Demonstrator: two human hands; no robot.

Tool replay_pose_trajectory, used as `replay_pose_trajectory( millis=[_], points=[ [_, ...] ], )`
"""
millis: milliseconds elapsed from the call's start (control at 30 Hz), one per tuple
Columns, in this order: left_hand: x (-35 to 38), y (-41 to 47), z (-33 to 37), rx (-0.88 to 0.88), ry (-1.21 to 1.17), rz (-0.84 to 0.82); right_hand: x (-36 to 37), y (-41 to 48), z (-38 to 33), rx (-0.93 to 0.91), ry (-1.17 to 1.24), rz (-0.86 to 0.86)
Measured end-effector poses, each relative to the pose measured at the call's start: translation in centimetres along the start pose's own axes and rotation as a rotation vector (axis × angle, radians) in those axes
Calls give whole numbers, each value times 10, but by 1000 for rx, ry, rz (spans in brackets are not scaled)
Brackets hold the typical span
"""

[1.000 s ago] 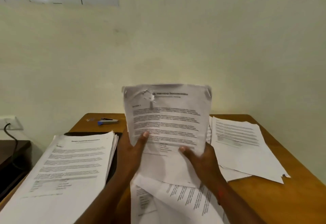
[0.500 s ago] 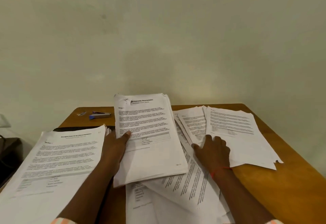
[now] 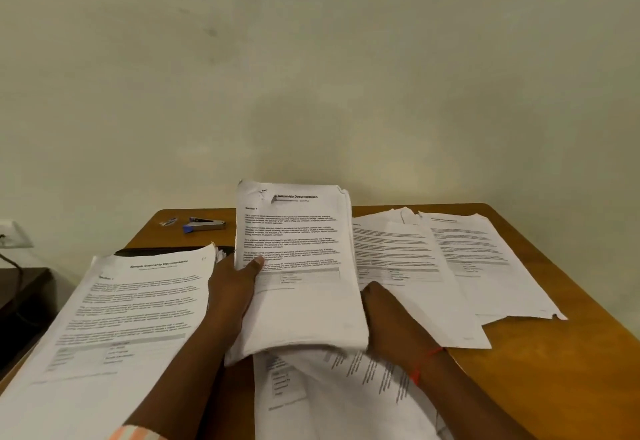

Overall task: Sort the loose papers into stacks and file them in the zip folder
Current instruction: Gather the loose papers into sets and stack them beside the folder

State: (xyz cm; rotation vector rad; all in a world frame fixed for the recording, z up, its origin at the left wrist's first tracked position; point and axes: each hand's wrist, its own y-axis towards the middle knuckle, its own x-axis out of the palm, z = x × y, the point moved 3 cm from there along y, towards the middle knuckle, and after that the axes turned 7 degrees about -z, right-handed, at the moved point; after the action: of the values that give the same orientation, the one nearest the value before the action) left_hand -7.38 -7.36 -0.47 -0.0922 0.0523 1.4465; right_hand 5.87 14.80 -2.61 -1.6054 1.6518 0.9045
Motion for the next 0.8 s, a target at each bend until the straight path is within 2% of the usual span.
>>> replay_pose_trajectory(
  millis=[100,233,467,567,633,700,733,800],
  points=[
    [-4,-1,1,45,144,59,-4,-7,-15,-57,33,-114],
    [-7,1,-1,20,316,72,-13,-10,-22,-62,-86,-167],
    [-5,2,-1,2,352,64,-21,-10,-20,-62,-66,-202],
    [-4,1,0,-5,352,62,-34,-8,-3,50,68,-100],
    [-5,1,-1,-16,348,60,-45,-8,8,154,106,137],
    [-5,1,0,-18,345,52,-55,-10,22,341,0,378],
    [-5,1,0,-16,341,52,-59,-12,30,484,-118,412],
    [-5,-1,0,-12,333,51,-66,-20,48,745,-293,328]
  ],
)
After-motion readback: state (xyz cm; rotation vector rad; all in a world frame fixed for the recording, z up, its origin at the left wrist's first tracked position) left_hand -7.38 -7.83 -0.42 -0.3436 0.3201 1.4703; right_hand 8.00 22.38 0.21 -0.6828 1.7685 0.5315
